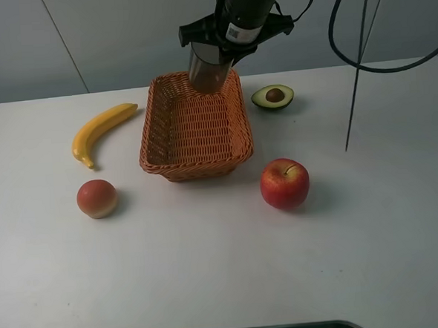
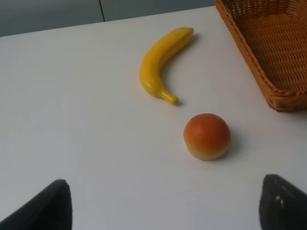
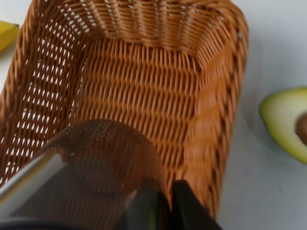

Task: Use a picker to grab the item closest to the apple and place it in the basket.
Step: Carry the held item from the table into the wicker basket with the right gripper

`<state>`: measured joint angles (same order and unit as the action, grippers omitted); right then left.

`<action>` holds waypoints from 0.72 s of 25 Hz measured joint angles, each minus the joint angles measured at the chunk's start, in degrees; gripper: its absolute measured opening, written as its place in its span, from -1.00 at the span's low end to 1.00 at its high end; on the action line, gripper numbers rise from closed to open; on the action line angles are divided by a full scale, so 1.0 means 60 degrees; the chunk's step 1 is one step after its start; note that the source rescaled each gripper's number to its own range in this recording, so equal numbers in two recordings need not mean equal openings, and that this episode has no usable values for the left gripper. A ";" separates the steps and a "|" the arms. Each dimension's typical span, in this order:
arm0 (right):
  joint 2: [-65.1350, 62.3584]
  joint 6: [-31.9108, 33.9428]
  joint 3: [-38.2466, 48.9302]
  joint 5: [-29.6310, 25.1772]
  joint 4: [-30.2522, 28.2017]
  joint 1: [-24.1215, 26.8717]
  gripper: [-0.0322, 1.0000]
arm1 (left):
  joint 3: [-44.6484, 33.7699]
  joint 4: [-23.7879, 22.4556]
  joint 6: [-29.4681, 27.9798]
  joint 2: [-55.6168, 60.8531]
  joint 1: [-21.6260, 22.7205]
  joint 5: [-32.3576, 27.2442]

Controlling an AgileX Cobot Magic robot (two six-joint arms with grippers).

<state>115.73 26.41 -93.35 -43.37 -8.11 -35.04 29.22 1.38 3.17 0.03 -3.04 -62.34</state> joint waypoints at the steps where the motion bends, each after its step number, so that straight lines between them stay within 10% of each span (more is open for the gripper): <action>1: 0.0126 0.0000 -0.0065 0.0136 -0.0102 -0.0049 -0.94 | 0.0000 0.0000 0.0000 0.0000 0.0000 0.0000; 18: 0.1376 0.0407 -0.0105 0.1230 -0.1075 -0.0279 -0.94 | 0.0000 0.0000 0.0000 0.0000 0.0000 0.0000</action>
<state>123.99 28.85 -93.98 -35.99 -14.56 -36.72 29.22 1.38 3.17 0.03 -3.04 -62.34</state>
